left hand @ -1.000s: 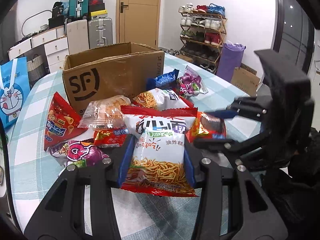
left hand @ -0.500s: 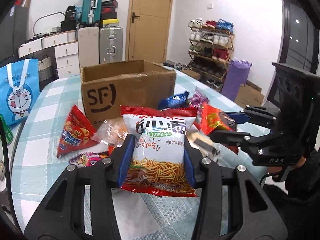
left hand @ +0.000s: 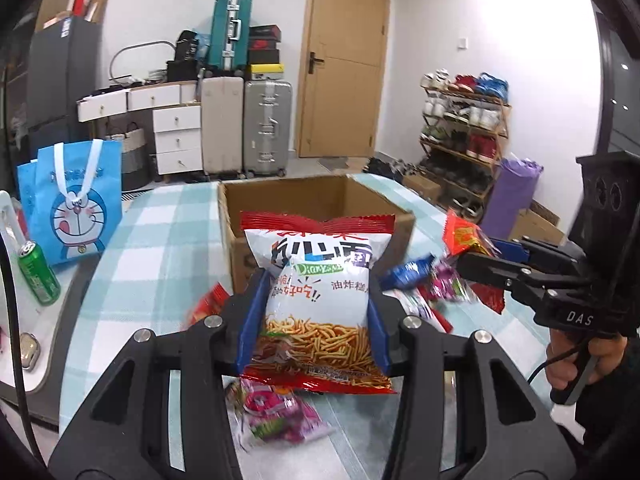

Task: Organize snacks
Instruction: 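Carry the Oreo pack into the box and open the right gripper while the left drops the noodle bag in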

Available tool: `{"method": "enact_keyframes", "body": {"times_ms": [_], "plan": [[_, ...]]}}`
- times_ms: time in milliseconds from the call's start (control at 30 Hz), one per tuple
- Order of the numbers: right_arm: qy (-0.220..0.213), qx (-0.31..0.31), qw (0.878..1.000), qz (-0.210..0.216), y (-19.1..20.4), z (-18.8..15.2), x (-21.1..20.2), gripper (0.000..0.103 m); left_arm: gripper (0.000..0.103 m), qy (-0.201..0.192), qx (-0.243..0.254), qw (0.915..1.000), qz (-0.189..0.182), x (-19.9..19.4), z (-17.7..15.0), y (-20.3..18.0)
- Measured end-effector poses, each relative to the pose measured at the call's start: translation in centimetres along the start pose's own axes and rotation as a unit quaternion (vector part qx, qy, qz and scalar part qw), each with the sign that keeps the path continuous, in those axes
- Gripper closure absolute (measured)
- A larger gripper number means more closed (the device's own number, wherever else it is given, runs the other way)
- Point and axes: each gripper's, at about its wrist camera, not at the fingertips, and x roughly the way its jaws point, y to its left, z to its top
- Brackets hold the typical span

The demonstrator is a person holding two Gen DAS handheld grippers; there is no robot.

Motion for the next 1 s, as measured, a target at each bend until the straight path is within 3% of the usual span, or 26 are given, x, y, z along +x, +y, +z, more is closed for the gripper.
{"method": "enact_keyframes", "body": {"times_ms": [433,867,1000], "plan": [[-0.016,0.015,1.0,-0.008,-1.0,5.7,3.2,0.057,0.061,0.001,-0.014,0.9994,0.033,5.4,5.9,0.5],[0.004,0.071,0.997,-0.007,-3.7,7.6,8.2,0.057,0.06,0.024,-0.046,0.9973,0.052,11.6,7.8,2.6],[0.008,0.081,0.997,-0.02,-4.1,8.1,8.9,0.053,0.06,0.035,-0.043,0.9968,0.058,12.6,7.9,2.6]]}}
